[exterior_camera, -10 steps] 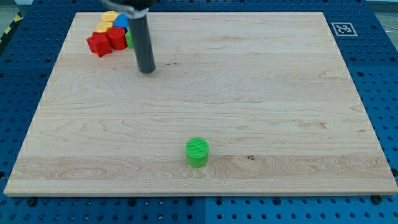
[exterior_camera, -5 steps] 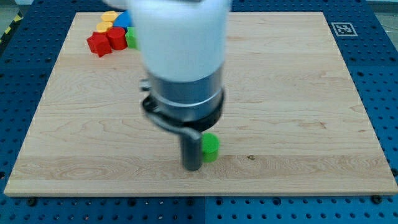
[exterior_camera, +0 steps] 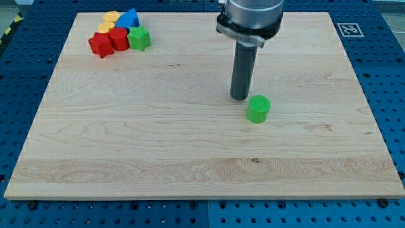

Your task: Move the green circle to the top right of the board

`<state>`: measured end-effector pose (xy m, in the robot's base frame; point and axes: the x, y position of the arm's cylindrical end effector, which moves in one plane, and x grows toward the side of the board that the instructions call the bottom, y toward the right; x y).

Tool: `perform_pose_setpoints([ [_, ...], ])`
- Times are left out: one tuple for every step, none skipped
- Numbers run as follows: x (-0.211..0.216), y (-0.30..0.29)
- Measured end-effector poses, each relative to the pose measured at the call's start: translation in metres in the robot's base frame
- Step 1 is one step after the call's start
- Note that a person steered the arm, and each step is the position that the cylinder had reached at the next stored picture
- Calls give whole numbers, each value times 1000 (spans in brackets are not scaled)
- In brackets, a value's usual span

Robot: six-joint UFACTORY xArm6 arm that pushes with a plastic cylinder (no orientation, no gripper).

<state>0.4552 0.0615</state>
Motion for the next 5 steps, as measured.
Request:
perform_pose_setpoints([
  [40, 5],
  [67, 33],
  [63, 56],
  [34, 62],
  [-19, 55],
])
